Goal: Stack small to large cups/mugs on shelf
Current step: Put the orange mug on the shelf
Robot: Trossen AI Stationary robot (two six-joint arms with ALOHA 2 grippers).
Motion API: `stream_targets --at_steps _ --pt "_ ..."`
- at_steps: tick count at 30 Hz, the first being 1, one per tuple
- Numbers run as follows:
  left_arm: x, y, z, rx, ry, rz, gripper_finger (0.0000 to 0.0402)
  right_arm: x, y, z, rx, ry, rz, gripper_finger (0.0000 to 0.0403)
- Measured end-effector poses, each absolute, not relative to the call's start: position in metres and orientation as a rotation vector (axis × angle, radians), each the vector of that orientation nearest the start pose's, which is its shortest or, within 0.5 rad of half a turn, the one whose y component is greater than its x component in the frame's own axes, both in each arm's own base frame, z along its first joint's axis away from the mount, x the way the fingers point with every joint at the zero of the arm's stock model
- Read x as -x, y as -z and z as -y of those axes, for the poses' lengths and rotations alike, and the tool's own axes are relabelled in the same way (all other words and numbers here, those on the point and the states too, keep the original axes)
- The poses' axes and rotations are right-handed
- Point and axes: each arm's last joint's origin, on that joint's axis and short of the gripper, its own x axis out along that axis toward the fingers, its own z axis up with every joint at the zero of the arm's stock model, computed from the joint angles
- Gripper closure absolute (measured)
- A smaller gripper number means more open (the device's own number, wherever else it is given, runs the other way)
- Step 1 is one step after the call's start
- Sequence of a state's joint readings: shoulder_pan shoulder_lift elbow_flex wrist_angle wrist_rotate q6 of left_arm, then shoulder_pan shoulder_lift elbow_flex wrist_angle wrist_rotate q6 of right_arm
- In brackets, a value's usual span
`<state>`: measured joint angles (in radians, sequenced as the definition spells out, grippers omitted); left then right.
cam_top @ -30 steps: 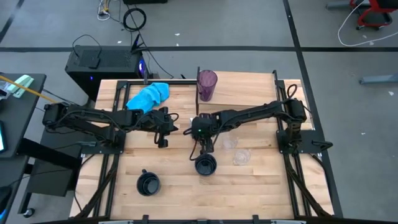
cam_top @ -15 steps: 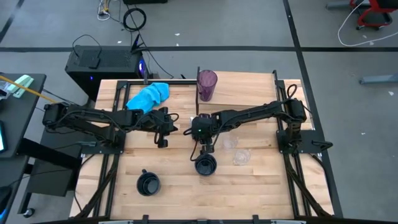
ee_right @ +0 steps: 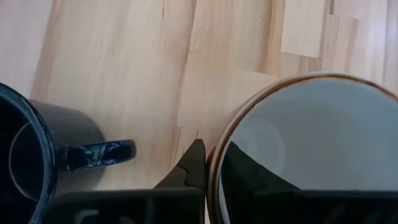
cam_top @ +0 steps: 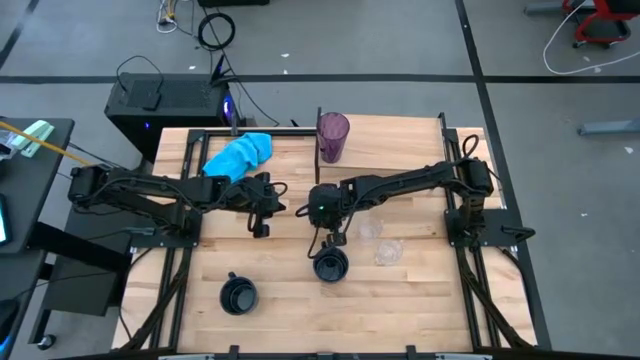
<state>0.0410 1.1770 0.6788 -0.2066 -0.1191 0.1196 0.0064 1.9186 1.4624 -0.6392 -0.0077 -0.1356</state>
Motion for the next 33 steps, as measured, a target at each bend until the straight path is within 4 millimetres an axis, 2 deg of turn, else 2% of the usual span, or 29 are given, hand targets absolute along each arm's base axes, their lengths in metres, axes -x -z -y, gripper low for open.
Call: stream_targets --at_steps 11,17,33 --pt "-0.236 -0.22 -0.013 -0.142 -0.112 -0.714 0.0388 -0.398 -0.216 -0.001 0.148 -0.107 -1.093 0.0377" --pt "-0.236 -0.221 -0.013 -0.149 -0.109 -0.71 0.0381 -0.393 -0.22 -0.001 0.155 -0.113 -1.106 0.0377" --pt "-0.237 -0.222 -0.013 -0.16 -0.106 -0.701 0.0386 -0.376 -0.258 -0.003 0.157 -0.118 -1.029 0.0377"
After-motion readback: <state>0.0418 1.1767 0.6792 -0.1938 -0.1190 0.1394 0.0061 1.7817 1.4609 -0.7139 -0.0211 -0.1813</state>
